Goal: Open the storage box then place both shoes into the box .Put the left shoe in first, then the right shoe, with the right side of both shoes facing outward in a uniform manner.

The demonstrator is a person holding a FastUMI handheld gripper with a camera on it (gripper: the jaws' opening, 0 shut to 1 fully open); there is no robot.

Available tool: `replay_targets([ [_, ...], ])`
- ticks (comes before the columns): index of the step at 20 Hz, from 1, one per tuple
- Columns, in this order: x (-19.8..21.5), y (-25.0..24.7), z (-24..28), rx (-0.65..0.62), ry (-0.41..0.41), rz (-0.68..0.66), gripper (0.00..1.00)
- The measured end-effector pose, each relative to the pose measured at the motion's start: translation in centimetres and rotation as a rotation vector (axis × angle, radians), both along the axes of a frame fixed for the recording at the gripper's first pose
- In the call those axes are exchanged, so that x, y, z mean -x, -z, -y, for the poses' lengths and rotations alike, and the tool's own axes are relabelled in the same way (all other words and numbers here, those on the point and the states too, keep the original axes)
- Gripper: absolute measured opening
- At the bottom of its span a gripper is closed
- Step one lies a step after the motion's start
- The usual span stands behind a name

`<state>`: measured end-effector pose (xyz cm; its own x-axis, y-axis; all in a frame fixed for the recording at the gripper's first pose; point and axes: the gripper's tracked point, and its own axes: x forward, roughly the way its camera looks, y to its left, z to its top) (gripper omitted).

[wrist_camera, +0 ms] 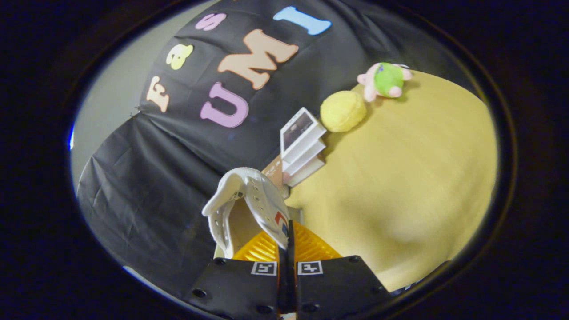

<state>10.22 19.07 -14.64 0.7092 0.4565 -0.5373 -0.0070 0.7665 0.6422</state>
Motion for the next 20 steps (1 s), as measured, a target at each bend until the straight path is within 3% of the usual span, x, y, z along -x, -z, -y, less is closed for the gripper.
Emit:
replay_targets([
  [7, 0.2, 0.0, -13.7, -0.013, -0.204, -0.023, 0.03],
  [14, -1.9, 5.2, -17.5, 0.296, -0.223, 0.031, 0.06],
  [16, -1.7, 5.9, -18.0, 0.315, -0.249, 0.042, 0.08],
  [18, -1.0, 5.1, -19.5, 0.246, -0.301, 0.056, 0.31],
  [20, -1.0, 2.6, -20.2, 0.184, -0.303, 0.126, 0.54],
])
